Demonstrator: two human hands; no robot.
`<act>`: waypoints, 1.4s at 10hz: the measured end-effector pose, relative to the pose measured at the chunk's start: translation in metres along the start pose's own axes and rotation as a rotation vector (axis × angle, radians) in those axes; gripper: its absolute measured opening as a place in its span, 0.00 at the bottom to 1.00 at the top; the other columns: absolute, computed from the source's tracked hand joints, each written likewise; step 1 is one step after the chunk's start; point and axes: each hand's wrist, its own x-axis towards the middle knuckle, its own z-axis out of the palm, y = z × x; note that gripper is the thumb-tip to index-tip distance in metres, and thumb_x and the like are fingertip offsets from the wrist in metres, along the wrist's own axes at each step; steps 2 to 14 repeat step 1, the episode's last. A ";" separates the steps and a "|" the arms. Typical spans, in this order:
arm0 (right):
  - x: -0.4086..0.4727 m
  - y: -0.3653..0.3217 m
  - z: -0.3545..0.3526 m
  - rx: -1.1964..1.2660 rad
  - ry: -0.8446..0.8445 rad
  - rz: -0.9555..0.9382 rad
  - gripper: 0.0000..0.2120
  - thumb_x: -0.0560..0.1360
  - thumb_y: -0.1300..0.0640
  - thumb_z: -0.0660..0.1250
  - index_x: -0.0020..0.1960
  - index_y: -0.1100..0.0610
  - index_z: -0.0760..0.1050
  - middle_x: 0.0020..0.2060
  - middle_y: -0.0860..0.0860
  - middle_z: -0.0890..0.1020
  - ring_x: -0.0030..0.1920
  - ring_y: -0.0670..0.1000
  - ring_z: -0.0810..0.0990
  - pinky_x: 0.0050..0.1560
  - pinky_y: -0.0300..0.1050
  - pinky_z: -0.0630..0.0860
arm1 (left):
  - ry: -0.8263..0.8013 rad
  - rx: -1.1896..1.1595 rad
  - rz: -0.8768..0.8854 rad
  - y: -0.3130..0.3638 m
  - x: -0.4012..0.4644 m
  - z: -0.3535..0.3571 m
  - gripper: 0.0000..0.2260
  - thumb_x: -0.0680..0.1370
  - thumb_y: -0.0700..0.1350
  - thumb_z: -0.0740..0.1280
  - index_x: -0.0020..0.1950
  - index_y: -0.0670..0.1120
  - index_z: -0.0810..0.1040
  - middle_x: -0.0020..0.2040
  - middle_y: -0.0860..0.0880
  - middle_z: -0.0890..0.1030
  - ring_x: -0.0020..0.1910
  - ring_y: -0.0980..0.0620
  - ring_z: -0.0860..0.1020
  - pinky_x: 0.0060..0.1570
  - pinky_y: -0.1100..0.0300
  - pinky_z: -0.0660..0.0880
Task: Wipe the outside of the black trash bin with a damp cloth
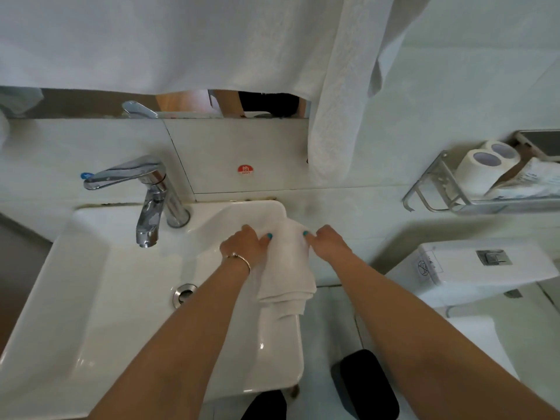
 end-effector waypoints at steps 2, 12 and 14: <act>-0.007 0.014 -0.021 0.075 0.044 -0.008 0.29 0.79 0.45 0.60 0.73 0.61 0.60 0.69 0.57 0.70 0.66 0.58 0.72 0.57 0.45 0.68 | 0.006 0.081 -0.023 -0.005 -0.008 -0.020 0.29 0.77 0.65 0.53 0.65 0.44 0.71 0.59 0.44 0.78 0.57 0.43 0.77 0.48 0.54 0.68; -0.007 0.014 -0.021 0.075 0.044 -0.008 0.29 0.79 0.45 0.60 0.73 0.61 0.60 0.69 0.57 0.70 0.66 0.58 0.72 0.57 0.45 0.68 | 0.006 0.081 -0.023 -0.005 -0.008 -0.020 0.29 0.77 0.65 0.53 0.65 0.44 0.71 0.59 0.44 0.78 0.57 0.43 0.77 0.48 0.54 0.68; -0.007 0.014 -0.021 0.075 0.044 -0.008 0.29 0.79 0.45 0.60 0.73 0.61 0.60 0.69 0.57 0.70 0.66 0.58 0.72 0.57 0.45 0.68 | 0.006 0.081 -0.023 -0.005 -0.008 -0.020 0.29 0.77 0.65 0.53 0.65 0.44 0.71 0.59 0.44 0.78 0.57 0.43 0.77 0.48 0.54 0.68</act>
